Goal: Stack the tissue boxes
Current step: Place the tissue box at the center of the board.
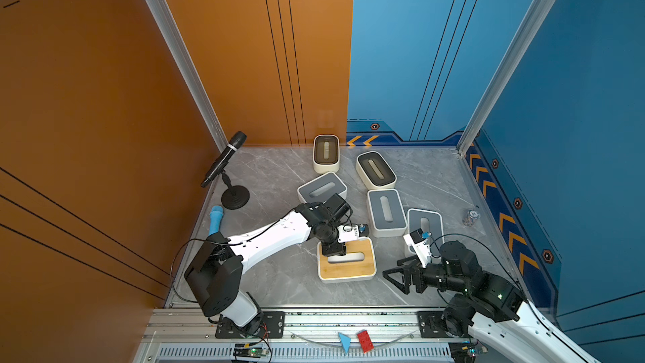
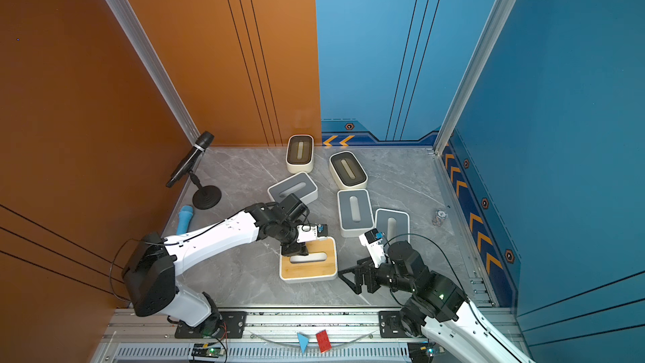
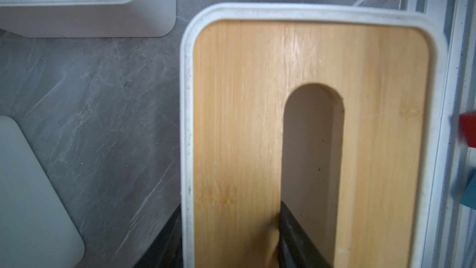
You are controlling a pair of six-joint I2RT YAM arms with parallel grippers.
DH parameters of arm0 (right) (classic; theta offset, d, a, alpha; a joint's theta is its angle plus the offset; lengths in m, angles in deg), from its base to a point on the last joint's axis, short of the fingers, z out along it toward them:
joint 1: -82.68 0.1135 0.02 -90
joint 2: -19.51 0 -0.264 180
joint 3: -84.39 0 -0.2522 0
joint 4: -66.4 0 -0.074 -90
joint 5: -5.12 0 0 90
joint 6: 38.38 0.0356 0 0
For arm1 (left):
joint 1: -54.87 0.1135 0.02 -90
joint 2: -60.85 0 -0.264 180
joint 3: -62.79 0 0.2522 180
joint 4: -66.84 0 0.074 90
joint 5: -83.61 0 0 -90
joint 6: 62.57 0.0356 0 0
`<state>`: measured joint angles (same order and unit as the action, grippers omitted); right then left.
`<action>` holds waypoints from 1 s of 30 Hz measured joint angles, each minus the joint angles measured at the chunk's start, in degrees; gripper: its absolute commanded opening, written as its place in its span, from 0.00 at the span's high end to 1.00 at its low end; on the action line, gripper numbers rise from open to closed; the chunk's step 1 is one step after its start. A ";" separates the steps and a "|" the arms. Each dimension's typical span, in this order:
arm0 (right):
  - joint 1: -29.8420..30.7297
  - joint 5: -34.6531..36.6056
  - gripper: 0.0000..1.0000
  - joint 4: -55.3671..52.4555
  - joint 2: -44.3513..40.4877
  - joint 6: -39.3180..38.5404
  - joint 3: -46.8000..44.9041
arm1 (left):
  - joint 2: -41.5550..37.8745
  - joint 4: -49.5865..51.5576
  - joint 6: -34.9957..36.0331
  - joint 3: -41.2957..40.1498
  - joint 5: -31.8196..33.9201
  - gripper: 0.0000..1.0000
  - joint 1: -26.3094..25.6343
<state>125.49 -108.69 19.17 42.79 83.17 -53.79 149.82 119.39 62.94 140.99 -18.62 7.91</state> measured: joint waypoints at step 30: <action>0.00 -0.02 0.00 0.00 0.22 -0.15 0.00 | 3.54 -2.51 0.26 -2.95 -0.28 0.55 -0.48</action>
<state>125.49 -108.71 19.17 43.01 83.02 -53.79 153.36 116.87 63.20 138.04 -18.91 7.43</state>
